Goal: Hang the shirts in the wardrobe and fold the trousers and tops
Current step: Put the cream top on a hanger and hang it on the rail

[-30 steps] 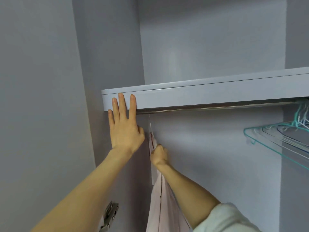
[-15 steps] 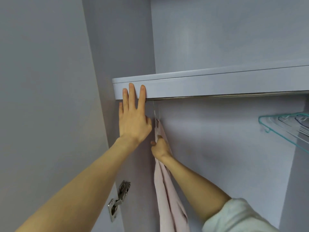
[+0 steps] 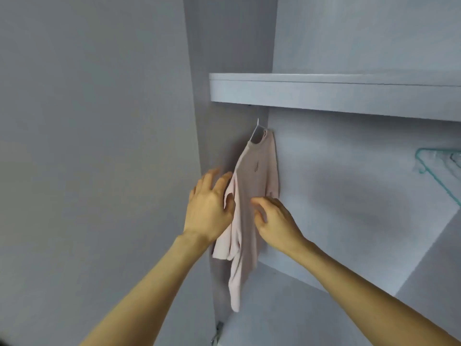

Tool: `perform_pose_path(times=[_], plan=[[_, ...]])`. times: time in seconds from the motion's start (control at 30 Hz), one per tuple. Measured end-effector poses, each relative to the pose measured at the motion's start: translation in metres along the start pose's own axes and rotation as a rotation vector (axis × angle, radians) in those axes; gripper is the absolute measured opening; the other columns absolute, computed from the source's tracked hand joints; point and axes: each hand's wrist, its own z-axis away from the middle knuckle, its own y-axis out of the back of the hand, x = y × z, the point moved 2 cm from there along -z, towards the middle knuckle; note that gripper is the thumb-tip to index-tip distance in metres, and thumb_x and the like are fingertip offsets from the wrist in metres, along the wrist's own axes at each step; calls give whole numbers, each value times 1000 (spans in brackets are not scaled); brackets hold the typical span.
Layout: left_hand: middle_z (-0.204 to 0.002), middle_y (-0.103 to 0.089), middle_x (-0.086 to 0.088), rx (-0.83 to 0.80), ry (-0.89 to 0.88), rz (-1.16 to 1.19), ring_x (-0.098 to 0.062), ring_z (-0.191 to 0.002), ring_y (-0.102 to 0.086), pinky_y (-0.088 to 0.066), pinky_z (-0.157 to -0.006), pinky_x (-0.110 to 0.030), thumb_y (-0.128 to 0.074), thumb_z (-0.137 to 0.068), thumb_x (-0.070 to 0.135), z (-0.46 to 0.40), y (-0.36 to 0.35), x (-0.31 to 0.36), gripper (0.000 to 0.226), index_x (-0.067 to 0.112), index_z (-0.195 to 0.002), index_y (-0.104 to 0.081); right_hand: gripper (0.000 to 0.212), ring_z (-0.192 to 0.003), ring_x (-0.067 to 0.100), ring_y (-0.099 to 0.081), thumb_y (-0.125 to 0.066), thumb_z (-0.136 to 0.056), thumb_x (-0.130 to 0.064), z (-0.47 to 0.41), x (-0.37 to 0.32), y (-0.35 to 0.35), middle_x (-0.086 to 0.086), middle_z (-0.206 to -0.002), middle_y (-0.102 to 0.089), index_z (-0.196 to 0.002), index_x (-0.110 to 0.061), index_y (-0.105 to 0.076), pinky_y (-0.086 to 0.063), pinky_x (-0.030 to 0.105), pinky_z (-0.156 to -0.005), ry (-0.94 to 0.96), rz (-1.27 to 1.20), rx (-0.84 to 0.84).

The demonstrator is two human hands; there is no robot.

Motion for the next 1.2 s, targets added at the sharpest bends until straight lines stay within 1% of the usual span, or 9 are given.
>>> perform_pose_path(times=[0.2,0.33,0.53,0.67,0.8,0.87,0.97,1.07,1.2], plan=[[-136,-48,-6,42,380,-64,-27,-121,-47,-37,-99,-37,-52,-90,16,152,26,-12,40,14,-130,-52,27,-106,24,-58,-48,-91,-5,86,-43,-40,8,-113,-64,-115,-5,-60,-41,27,-89,195,-174,-298],[-129,-54,-8,116,726,-149,-27,-117,-51,-40,-98,-36,-51,-91,13,285,76,-24,36,11,-127,-55,24,-97,26,-64,-49,-91,-4,159,-99,-86,10,-106,-69,-110,-4,-64,-46,31,-86,347,-253,-625],[-126,-58,-7,297,1293,-240,-24,-112,-56,-38,-91,-27,-50,-90,12,499,161,-18,34,14,-123,-58,25,-92,16,-63,-44,-95,-16,297,-197,-151,0,-100,-69,-113,-14,-62,-46,25,-83,539,-316,-1102],[-119,-62,-12,517,1685,-270,-26,-109,-58,-40,-92,-30,-51,-87,7,657,214,32,32,8,-118,-61,26,-96,18,-61,-44,-94,-16,423,-276,-187,1,-101,-69,-114,-17,-61,-44,23,-84,742,-301,-1399],[-122,-62,-9,710,1977,-267,-23,-109,-58,-42,-94,-30,-49,-88,8,797,256,93,34,8,-120,-60,28,-101,18,-59,-41,-94,-17,542,-357,-208,2,-108,-66,-115,-18,-60,-44,25,-87,945,-250,-1608],[-122,-60,-9,710,2080,-300,-25,-111,-57,-41,-92,-31,-46,-89,10,847,281,112,33,8,-120,-59,29,-95,16,-58,-38,-95,-19,586,-392,-213,3,-109,-64,-118,-19,-57,-46,28,-86,1009,-216,-1682],[-105,-59,-11,710,2154,-412,-32,-109,-55,-41,-80,-34,-42,-88,7,935,340,126,25,6,-103,-61,31,-94,13,-55,-36,-96,-21,666,-461,-230,2,-113,-62,-120,-20,-55,-43,24,-81,1113,-232,-1732],[-130,-45,-16,770,2235,-536,-32,-120,-44,-38,-96,-38,-42,-91,9,1018,407,128,39,6,-129,-47,32,-101,16,-56,-35,-96,-19,744,-537,-241,3,-115,-62,-122,-19,-55,-42,24,-82,1197,-285,-1744],[-150,-19,-14,724,2342,-662,-33,-137,-20,-26,-108,-45,-51,-90,21,1129,475,108,69,12,-147,-15,32,-87,16,-59,-36,-95,-18,845,-623,-266,4,-108,-62,-123,-19,-53,-48,28,-78,1188,-369,-1779]])
